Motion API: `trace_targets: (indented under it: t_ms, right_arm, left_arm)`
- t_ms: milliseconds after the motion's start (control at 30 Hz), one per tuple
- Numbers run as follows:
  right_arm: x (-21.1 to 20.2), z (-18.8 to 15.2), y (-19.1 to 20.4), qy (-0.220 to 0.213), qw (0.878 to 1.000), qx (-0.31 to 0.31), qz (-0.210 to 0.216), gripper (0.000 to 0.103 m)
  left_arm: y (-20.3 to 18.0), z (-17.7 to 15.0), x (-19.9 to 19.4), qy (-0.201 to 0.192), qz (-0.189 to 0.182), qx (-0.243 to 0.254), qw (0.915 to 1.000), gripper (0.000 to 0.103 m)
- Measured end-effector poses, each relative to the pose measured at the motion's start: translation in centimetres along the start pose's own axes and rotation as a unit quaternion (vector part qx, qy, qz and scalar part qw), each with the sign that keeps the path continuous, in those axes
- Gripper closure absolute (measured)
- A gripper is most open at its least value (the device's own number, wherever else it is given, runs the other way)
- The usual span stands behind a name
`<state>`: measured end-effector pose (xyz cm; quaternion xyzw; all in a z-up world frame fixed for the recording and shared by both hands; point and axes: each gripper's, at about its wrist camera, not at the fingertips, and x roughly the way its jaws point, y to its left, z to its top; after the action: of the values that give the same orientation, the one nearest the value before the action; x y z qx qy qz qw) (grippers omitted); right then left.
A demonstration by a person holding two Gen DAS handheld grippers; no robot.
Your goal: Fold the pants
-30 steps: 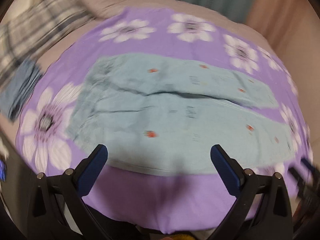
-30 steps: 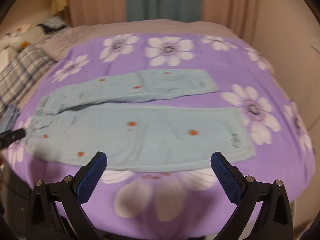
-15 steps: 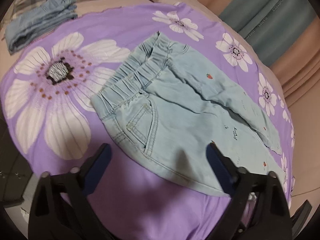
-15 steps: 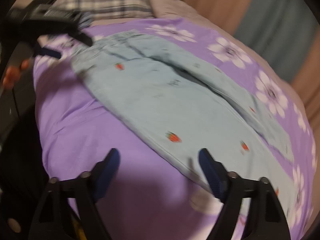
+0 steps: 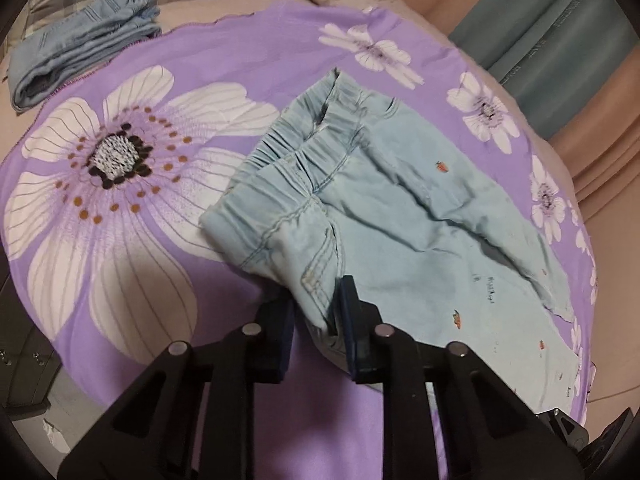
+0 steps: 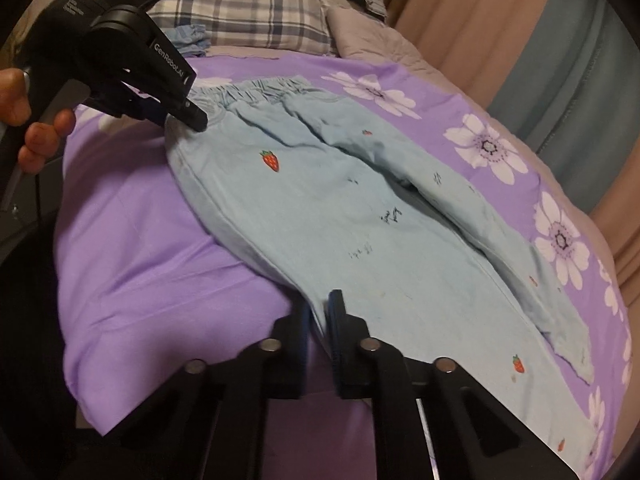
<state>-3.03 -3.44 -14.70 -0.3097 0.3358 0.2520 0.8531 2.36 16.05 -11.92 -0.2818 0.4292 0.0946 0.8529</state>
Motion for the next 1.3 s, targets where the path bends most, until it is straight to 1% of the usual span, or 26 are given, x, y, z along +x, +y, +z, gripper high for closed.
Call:
trace_targets:
  t_ms: [67, 133, 200, 233, 333, 367, 433, 467, 500, 533, 600, 667, 733, 800, 833, 867, 900, 933, 1000, 1033, 1067, 1100, 1167, 1200, 1267, 1300]
  right_arm:
    - [-0.7, 0.2, -0.2, -0.004, 1.000, 0.004, 0.003, 0.097]
    - [-1.5, 0.3, -0.3, -0.009, 1.000, 0.011, 0.009, 0.097]
    - [-1.2, -0.1, 0.1, 0.001, 0.999, 0.014, 0.030, 0.097]
    - [-0.5, -0.3, 0.4, 0.011, 0.999, 0.013, 0.033, 0.097]
    - [0.3, -0.7, 0.4, 0.031, 0.998, 0.029, 0.043, 0.095]
    - [-0.1, -0.6, 0.0, 0.028, 0.997, 0.041, 0.052, 0.093]
    - [-0.7, -0.2, -1.4, 0.026, 0.993, 0.081, 0.086, 0.078]
    - [-1.3, -0.1, -2.6, 0.016, 0.988, 0.113, 0.101, 0.074]
    - [-1.5, -0.1, -3.4, 0.009, 0.985, 0.134, 0.106, 0.066]
    - [-1.6, -0.1, -4.3, 0.004, 0.982, 0.159, 0.107, 0.061]
    - [-1.0, -0.5, -6.7, 0.004, 0.968, 0.223, 0.113, 0.060]
    - [0.3, -0.8, -8.3, 0.013, 0.951, 0.281, 0.124, 0.060]
    - [1.5, -0.9, -9.4, 0.010, 0.938, 0.317, 0.143, 0.060]
    - [2.9, -1.1, -10.0, 0.012, 0.926, 0.343, 0.158, 0.060]
    - [3.3, -1.5, -10.1, 0.015, 0.923, 0.350, 0.162, 0.060]
    - [3.8, -1.9, -10.6, 0.022, 0.920, 0.358, 0.158, 0.060]
    - [4.2, -2.6, -11.4, 0.036, 0.918, 0.370, 0.139, 0.060]
    - [4.1, -3.3, -12.1, 0.044, 0.916, 0.380, 0.125, 0.060]
    - [3.3, -5.7, -14.6, 0.048, 0.909, 0.404, 0.085, 0.060]
    - [2.8, -6.9, -15.7, 0.050, 0.908, 0.412, 0.064, 0.061]
    - [2.0, -8.3, -17.0, 0.052, 0.906, 0.419, 0.037, 0.061]
    - [1.1, -10.2, -18.6, 0.056, 0.902, 0.427, 0.008, 0.062]
    - [-0.3, -12.7, -20.5, 0.065, 0.893, 0.445, -0.033, 0.064]
    - [-1.2, -14.2, -21.5, 0.072, 0.886, 0.453, -0.064, 0.064]
    - [-2.5, -16.4, -23.1, 0.094, 0.875, 0.459, -0.124, 0.064]
    - [-3.0, -17.4, -23.8, 0.103, 0.870, 0.462, -0.140, 0.064]
  left_arm:
    - [0.1, -0.1, -1.0, -0.012, -0.002, 0.003, 0.9999, 0.083]
    - [0.3, -0.1, -1.5, -0.017, 0.008, 0.007, 0.9998, 0.084]
    - [0.6, -0.2, -0.9, 0.001, 0.019, 0.014, 0.9997, 0.083]
    - [0.8, -0.4, -0.7, 0.016, 0.025, 0.013, 0.9995, 0.081]
    - [0.9, -0.6, -1.3, 0.026, 0.046, 0.029, 0.9982, 0.075]
    - [0.8, -0.6, -1.7, 0.024, 0.055, 0.036, 0.9976, 0.073]
    - [0.9, -0.5, -2.9, 0.008, 0.061, 0.050, 0.9968, 0.065]
    - [0.8, -0.5, -3.5, 0.000, 0.063, 0.056, 0.9965, 0.063]
    - [0.5, -0.4, -4.0, -0.009, 0.061, 0.063, 0.9961, 0.061]
    - [-0.1, -0.2, -4.3, -0.018, 0.052, 0.071, 0.9959, 0.057]
    - [-1.3, 0.0, -4.2, -0.022, 0.029, 0.086, 0.9956, 0.053]
    - [-3.3, 0.3, -3.0, -0.011, 0.006, 0.109, 0.9939, 0.053]
    - [-5.1, 0.3, -1.0, 0.005, -0.019, 0.130, 0.9913, 0.053]
    - [-5.8, 0.2, 1.2, 0.023, -0.016, 0.136, 0.9904, 0.053]
    - [-5.9, 0.2, 2.1, 0.026, 0.004, 0.137, 0.9902, 0.053]
    - [-5.7, 0.1, 2.8, 0.029, 0.024, 0.139, 0.9896, 0.053]
    - [-5.3, 0.1, 3.5, 0.034, 0.040, 0.138, 0.9890, 0.054]
    - [-4.6, 0.1, 4.0, 0.041, 0.042, 0.134, 0.9893, 0.057]
    - [-3.7, 0.0, 3.8, 0.038, 0.027, 0.135, 0.9897, 0.060]
    - [-3.5, 0.0, 3.6, 0.035, 0.026, 0.141, 0.9891, 0.056]
    - [-3.3, 0.1, 3.4, 0.031, 0.046, 0.147, 0.9876, 0.057]
    - [-2.9, 0.1, 3.3, 0.031, 0.044, 0.145, 0.9879, 0.057]
    - [-2.2, 0.3, 3.3, 0.032, 0.031, 0.131, 0.9904, 0.057]
    - [-2.3, 0.3, 3.4, 0.033, 0.030, 0.130, 0.9905, 0.057]
    - [-2.5, 0.3, 3.6, 0.035, 0.036, 0.131, 0.9901, 0.056]
    - [-2.7, 0.3, 3.6, 0.036, 0.039, 0.132, 0.9898, 0.056]
